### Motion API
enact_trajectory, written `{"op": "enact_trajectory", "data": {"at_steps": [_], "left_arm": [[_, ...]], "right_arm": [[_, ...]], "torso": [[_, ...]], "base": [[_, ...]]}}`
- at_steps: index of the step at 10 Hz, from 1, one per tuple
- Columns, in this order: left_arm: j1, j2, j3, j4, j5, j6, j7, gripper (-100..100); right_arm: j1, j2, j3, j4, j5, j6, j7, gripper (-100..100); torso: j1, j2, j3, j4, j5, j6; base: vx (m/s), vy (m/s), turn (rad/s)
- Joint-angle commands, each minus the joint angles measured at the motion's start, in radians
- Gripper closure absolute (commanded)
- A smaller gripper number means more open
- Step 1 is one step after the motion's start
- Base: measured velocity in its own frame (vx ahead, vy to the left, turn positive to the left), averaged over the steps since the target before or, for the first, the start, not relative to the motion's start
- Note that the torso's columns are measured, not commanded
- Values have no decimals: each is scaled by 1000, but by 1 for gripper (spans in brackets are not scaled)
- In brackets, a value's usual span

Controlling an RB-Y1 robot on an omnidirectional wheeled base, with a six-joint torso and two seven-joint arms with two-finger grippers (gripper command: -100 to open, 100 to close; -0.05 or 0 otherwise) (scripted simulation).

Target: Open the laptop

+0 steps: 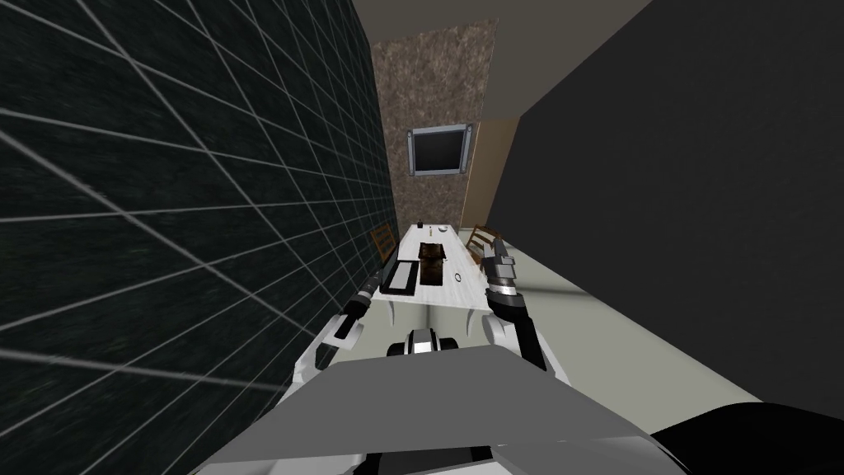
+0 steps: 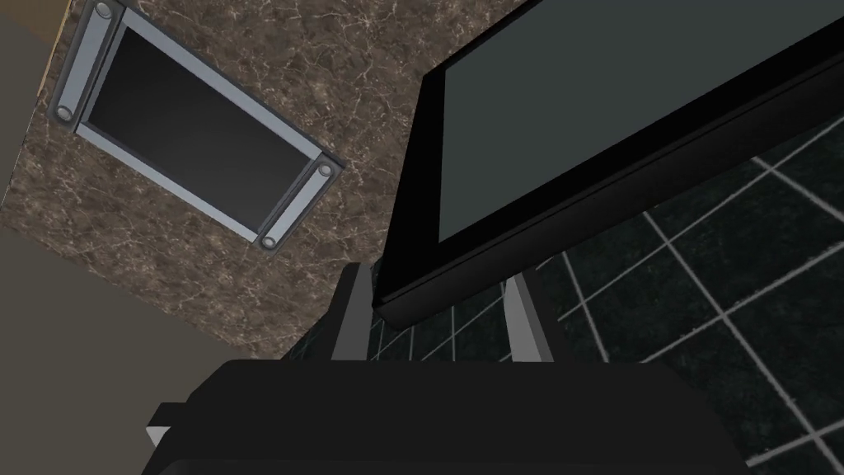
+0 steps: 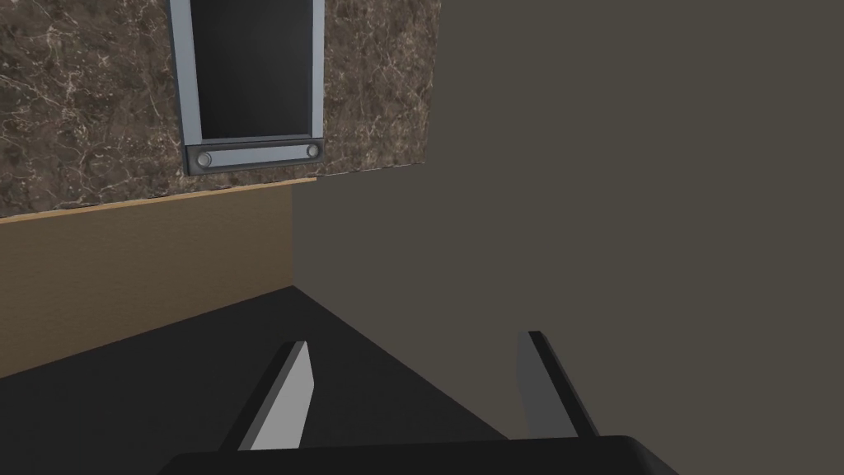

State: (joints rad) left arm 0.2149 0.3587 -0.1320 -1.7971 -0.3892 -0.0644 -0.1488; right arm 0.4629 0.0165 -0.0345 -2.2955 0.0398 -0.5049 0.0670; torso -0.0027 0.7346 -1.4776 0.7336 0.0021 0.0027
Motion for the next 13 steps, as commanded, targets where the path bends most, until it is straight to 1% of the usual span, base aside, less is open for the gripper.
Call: {"op": "enact_trajectory", "data": {"at_steps": [1,2,10,11,12,13], "left_arm": [[5,-17,8,34,-52,-43,-57,100],[5,-17,8,34,-52,-43,-61,100],[21,-89,44,169,-245,-212,-279,100],[18,-79,42,154,-228,-199,-257,100],[12,-112,52,193,-256,-234,-314,100],[12,-112,52,193,-256,-234,-318,100]], "right_arm": [[0,0,0,0,0,0,0,0],[0,0,0,0,0,0,0,0],[0,0,0,0,0,0,0,0],[0,0,0,0,0,0,0,0],[0,0,0,0,0,0,0,0],[0,0,0,0,0,0,0,0]], "torso": [[6,1,0,3,0,-2],[8,1,0,2,0,-4],[5,-2,-1,1,0,-2],[5,-3,-2,1,0,-2],[7,0,-1,3,-1,-2],[8,1,1,4,0,-4]], "base": [[8,-73,79],[13,-92,54],[17,-93,60],[-1,-52,14],[6,-10,71],[9,-5,50]]}}
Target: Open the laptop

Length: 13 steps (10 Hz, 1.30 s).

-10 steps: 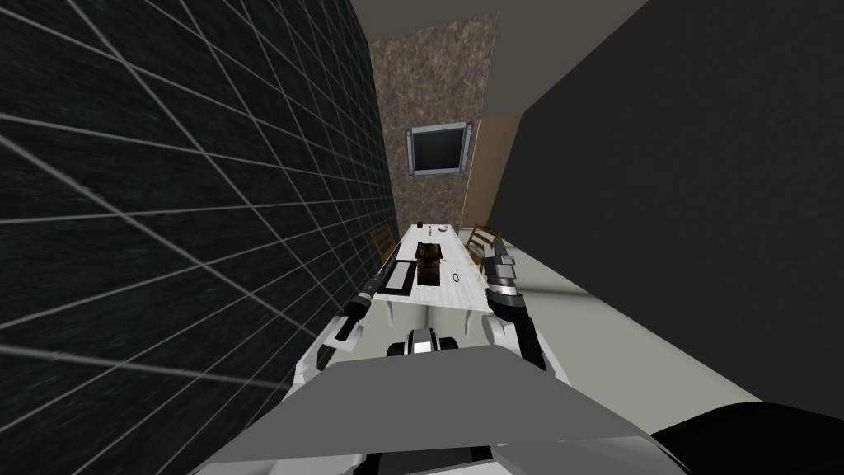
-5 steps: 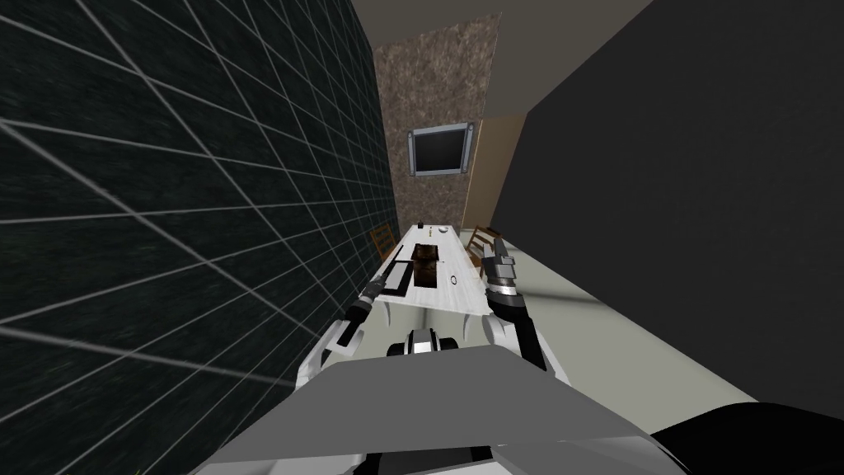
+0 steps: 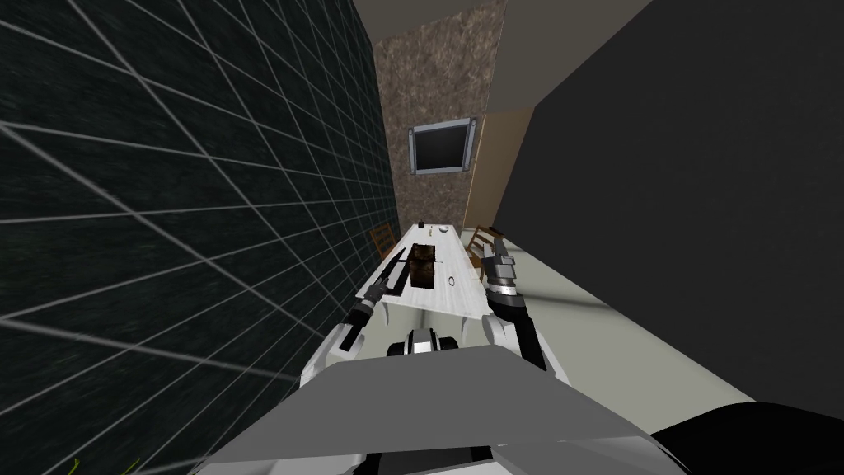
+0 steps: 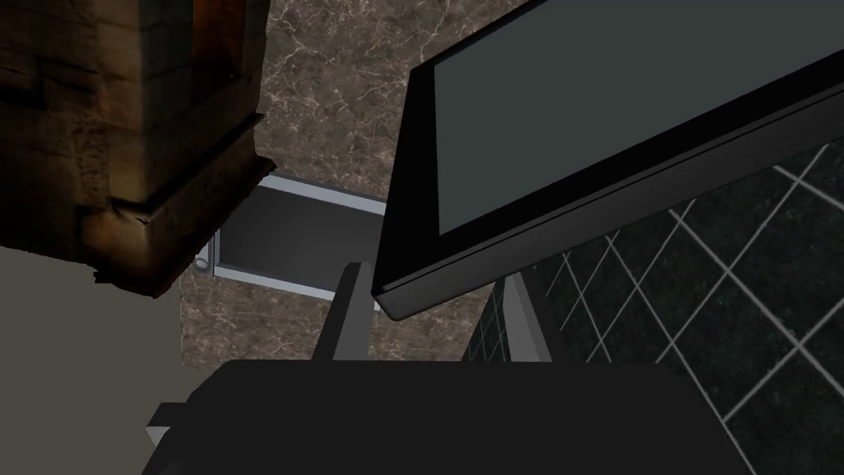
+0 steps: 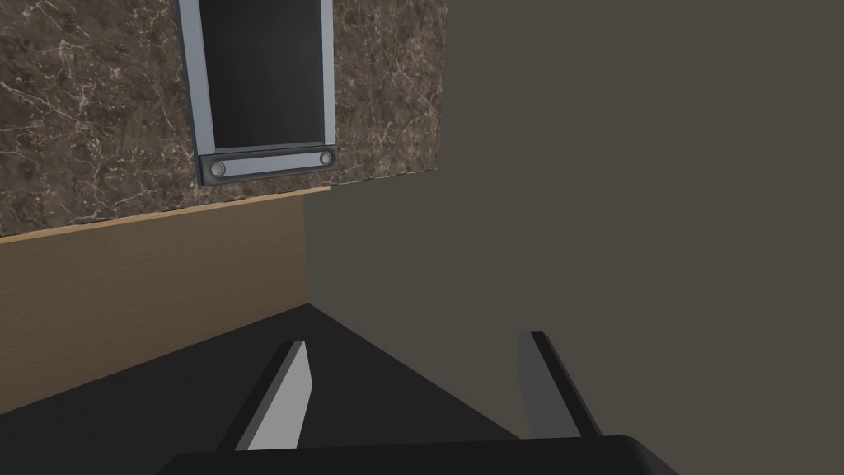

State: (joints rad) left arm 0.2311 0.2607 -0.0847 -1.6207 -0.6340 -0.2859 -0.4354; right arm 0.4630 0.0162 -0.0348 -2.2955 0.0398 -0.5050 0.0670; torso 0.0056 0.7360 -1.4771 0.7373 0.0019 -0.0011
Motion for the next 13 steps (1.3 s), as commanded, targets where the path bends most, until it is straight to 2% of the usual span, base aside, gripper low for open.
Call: {"op": "enact_trajectory", "data": {"at_steps": [1,2,3,4,5,6,13], "left_arm": [[-11,-47,14,50,-36,-42,-71,100],[-11,-47,14,50,-36,-42,-85,100],[-17,-79,23,83,-61,-72,-122,100],[-17,-79,23,83,-61,-72,-140,100],[-40,-45,10,54,-55,-20,-92,-100],[-40,-45,10,54,-55,-18,-92,-100],[-120,62,-22,-20,-44,167,18,-100]], "right_arm": [[0,0,0,0,0,0,0,0],[0,0,0,0,0,0,0,0],[0,0,0,0,0,0,0,0],[0,0,0,0,0,0,0,0],[0,0,0,0,0,0,0,0],[0,0,0,0,0,0,0,0],[0,0,0,0,0,0,0,0]], "torso": [[-1,1,0,1,-1,0],[-3,0,0,0,-1,0],[-4,0,0,0,-1,0],[-3,0,0,-1,-1,-1],[-3,-1,-1,-1,-1,0],[-3,2,1,0,-1,1],[-5,2,1,1,-2,1]], "base": [[11,8,75],[10,5,38],[17,1,82],[12,-4,49],[-41,1,-100],[-59,5,-78],[-65,2,-78]]}}
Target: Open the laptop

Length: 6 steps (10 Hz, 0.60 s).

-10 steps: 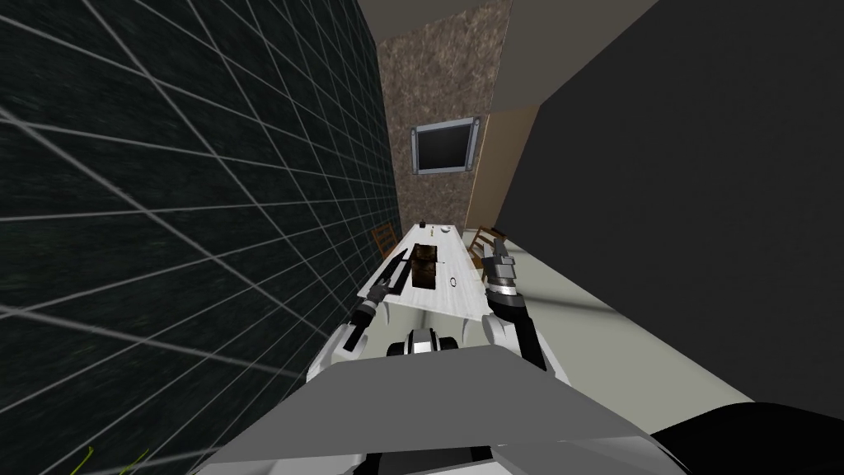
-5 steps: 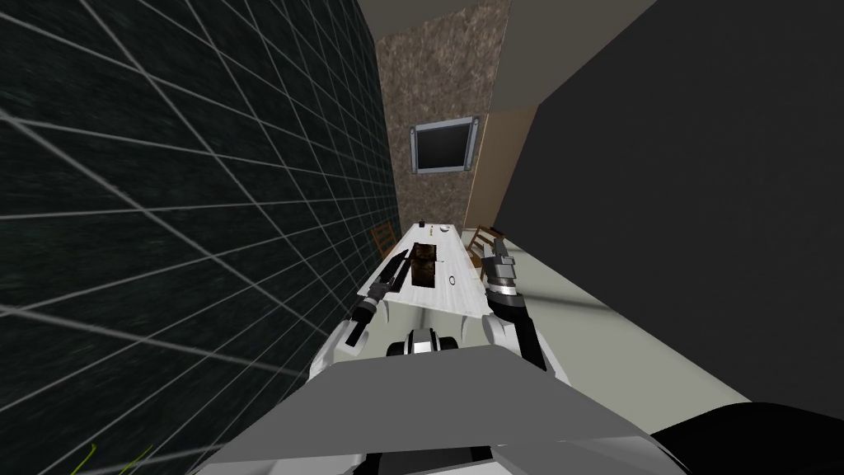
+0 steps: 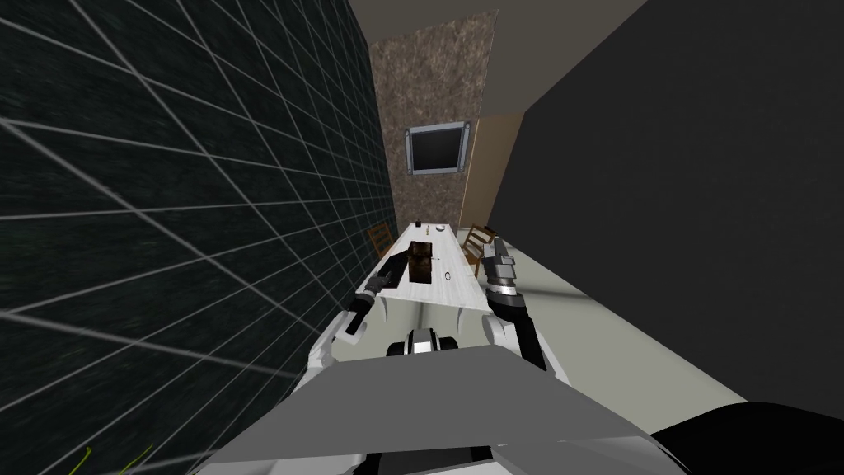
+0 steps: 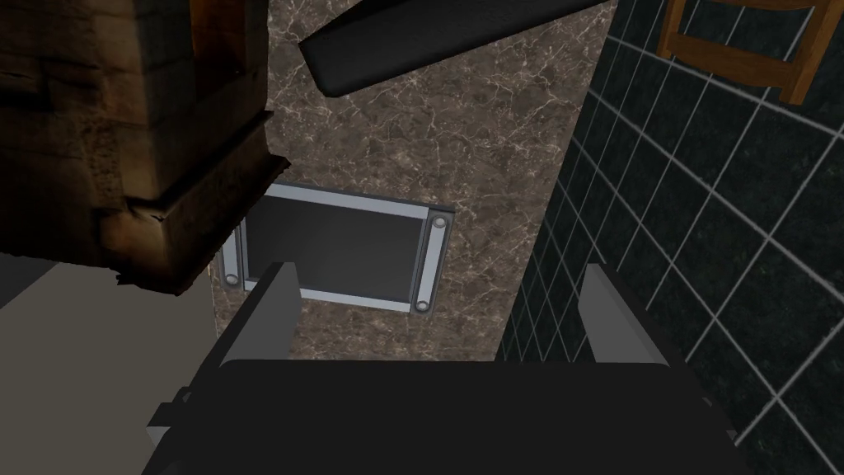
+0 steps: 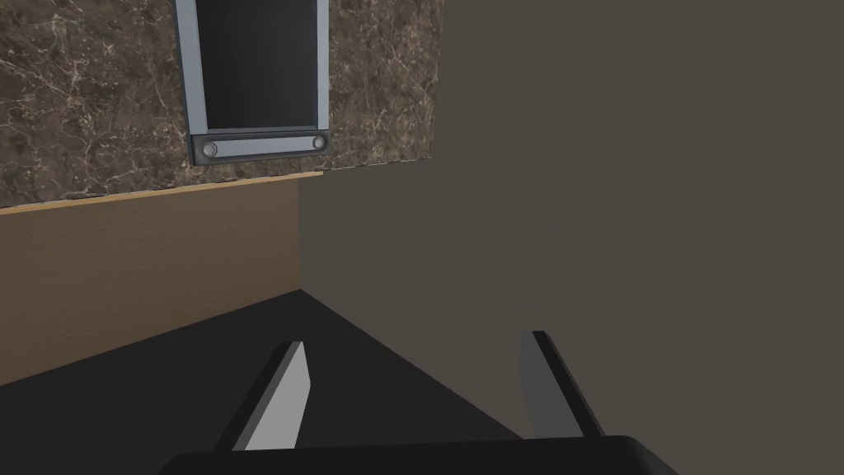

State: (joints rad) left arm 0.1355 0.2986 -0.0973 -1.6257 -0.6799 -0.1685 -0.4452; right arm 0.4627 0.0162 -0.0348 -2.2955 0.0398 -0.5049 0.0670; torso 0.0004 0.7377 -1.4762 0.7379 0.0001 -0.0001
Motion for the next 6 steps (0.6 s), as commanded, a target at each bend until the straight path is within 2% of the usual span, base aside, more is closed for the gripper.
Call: {"op": "enact_trajectory", "data": {"at_steps": [1,2,3,6], "left_arm": [[-35,39,-14,-26,3,76,43,-100],[-30,28,-11,-17,2,57,31,-100],[-31,29,-11,-17,2,61,34,0],[-31,29,-11,-17,2,61,34,0]], "right_arm": [[0,0,0,0,0,0,0,0],[0,0,0,0,0,0,0,0],[0,0,0,0,0,0,0,0],[0,0,0,0,0,0,0,0]], "torso": [[-1,0,0,0,0,0],[-1,0,0,0,0,0],[0,-1,-1,0,0,0],[0,0,0,0,0,0]], "base": [[-60,-5,-94],[-26,-2,-20],[-6,0,4],[0,0,0]]}}
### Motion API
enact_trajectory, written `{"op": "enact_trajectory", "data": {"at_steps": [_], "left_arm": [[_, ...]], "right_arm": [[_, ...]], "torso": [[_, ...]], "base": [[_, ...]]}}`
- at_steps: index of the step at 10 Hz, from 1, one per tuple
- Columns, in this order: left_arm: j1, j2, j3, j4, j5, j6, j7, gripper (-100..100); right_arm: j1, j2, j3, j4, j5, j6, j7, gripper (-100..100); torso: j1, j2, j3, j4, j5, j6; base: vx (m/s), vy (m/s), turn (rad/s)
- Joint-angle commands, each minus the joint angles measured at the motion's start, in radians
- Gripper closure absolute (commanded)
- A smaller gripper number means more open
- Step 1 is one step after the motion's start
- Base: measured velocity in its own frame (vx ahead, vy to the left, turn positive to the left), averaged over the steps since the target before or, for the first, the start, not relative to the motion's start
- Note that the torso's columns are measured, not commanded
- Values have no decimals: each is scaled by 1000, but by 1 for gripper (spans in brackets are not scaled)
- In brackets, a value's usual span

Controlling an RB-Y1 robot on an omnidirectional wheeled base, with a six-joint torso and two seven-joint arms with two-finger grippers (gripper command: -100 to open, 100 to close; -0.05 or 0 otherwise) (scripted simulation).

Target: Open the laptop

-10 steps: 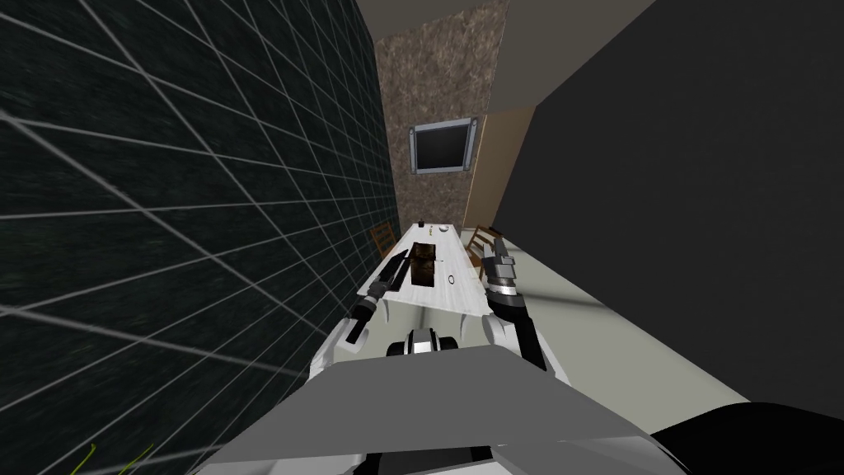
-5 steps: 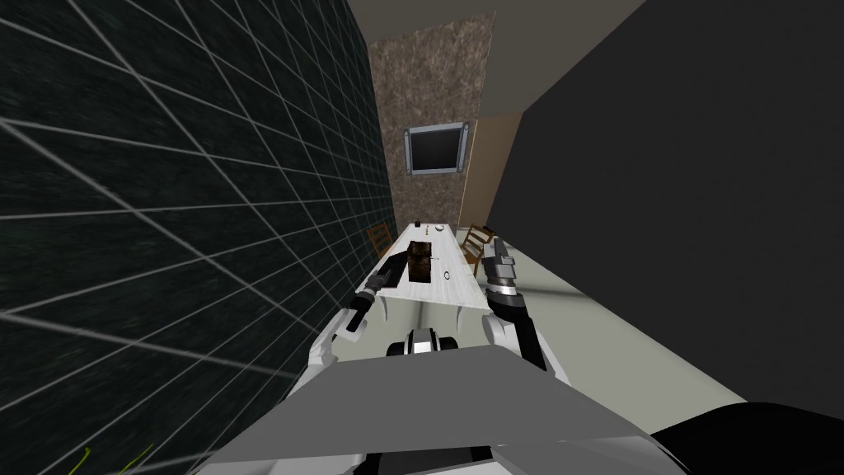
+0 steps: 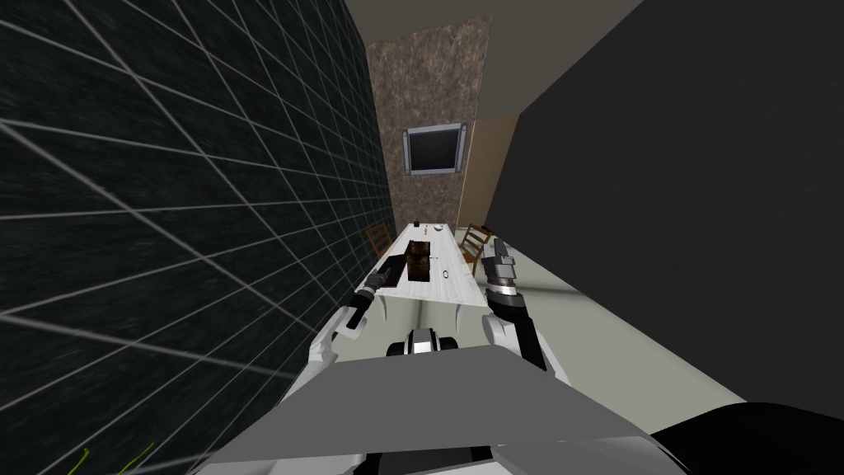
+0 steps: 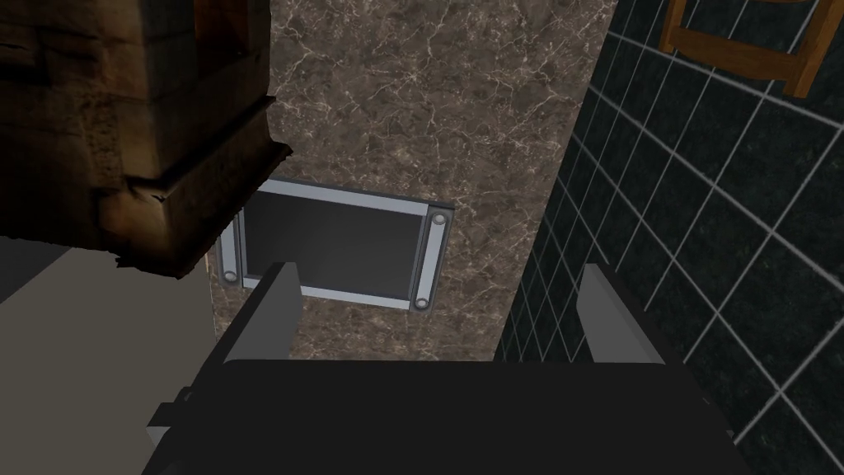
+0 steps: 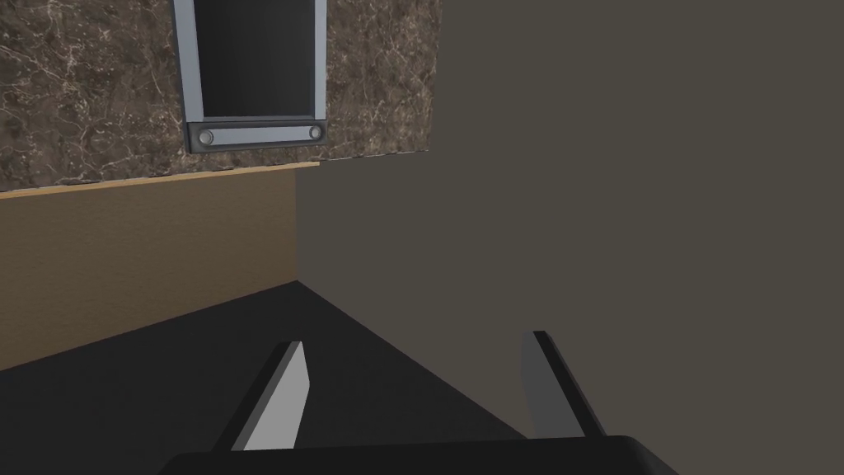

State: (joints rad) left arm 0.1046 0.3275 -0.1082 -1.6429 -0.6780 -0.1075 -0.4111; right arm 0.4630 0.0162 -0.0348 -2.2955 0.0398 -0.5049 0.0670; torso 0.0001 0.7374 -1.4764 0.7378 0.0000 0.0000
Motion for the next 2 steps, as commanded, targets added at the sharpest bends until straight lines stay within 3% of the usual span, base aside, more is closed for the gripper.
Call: {"op": "enact_trajectory", "data": {"at_steps": [1,2], "left_arm": [[0,0,0,0,0,0,0,0],[0,0,0,0,0,0,0,0]], "right_arm": [[0,0,0,0,0,0,0,0],[0,0,0,0,0,0,0,0]], "torso": [[0,1,0,0,0,0],[0,1,1,0,0,0]], "base": [[0,0,0],[0,0,0]]}}
